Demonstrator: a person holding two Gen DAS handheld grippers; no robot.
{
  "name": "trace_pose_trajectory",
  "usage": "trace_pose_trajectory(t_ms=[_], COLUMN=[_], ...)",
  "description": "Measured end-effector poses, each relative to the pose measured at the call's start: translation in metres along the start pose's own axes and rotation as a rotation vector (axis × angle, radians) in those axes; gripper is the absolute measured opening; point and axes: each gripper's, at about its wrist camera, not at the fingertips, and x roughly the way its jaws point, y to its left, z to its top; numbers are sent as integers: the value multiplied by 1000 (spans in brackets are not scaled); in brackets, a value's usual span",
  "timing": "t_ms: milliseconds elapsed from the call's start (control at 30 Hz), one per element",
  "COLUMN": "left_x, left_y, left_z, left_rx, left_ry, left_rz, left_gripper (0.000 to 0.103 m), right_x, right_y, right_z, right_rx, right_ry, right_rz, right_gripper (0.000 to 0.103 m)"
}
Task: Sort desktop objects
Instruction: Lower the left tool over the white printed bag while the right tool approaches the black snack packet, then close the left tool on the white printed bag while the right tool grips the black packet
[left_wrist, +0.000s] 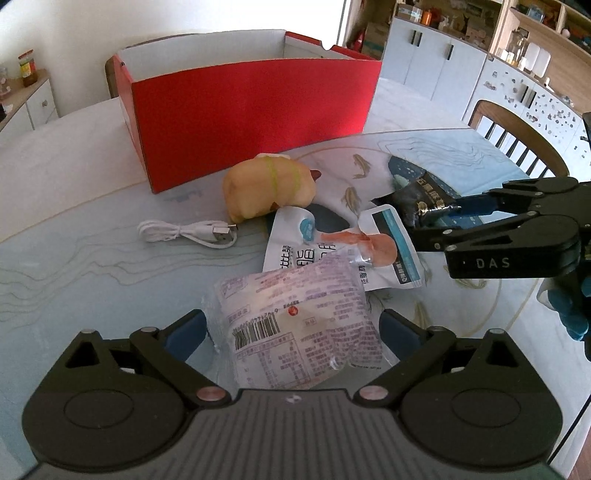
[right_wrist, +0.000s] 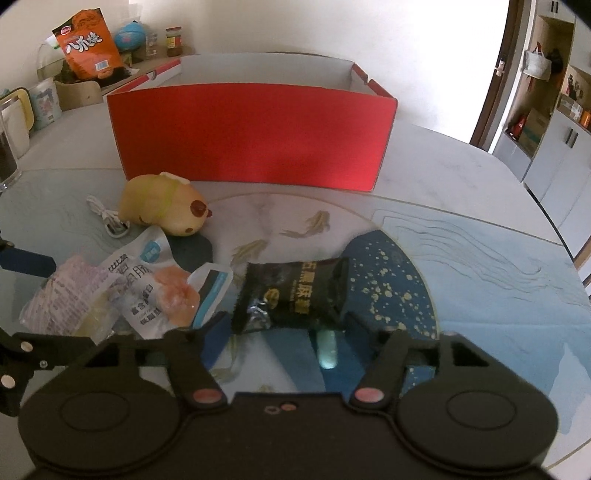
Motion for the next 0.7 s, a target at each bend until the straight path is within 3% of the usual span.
trace_pose_trajectory(t_ms=[133, 167, 200, 267, 533, 700], left_x=[-3, -4, -4, -4, -4, -4], left_y=[-4, -5, -6, -7, -6, -5], left_z=[1, 1, 1, 1, 2, 2], left_rx=[9, 15, 21, 18, 4, -5], left_ry=[-11, -14, -15, -14, -11, -7], left_rz=[0, 5, 12, 18, 28, 29], left_gripper=[90, 88, 87, 85, 84, 84], right_x=[-1, -1, 0, 0, -8, -7], right_y=[-1, -1, -2, -5, -11, -17], right_z=[1, 1, 1, 1, 2, 12], right_rx=[-1, -3, -4, 7, 4, 24], right_ry=[-8, -8, -1, 3, -13, -25], right_rz=[8, 7, 3, 3, 11, 21], right_gripper=[54, 40, 34, 34, 44, 62])
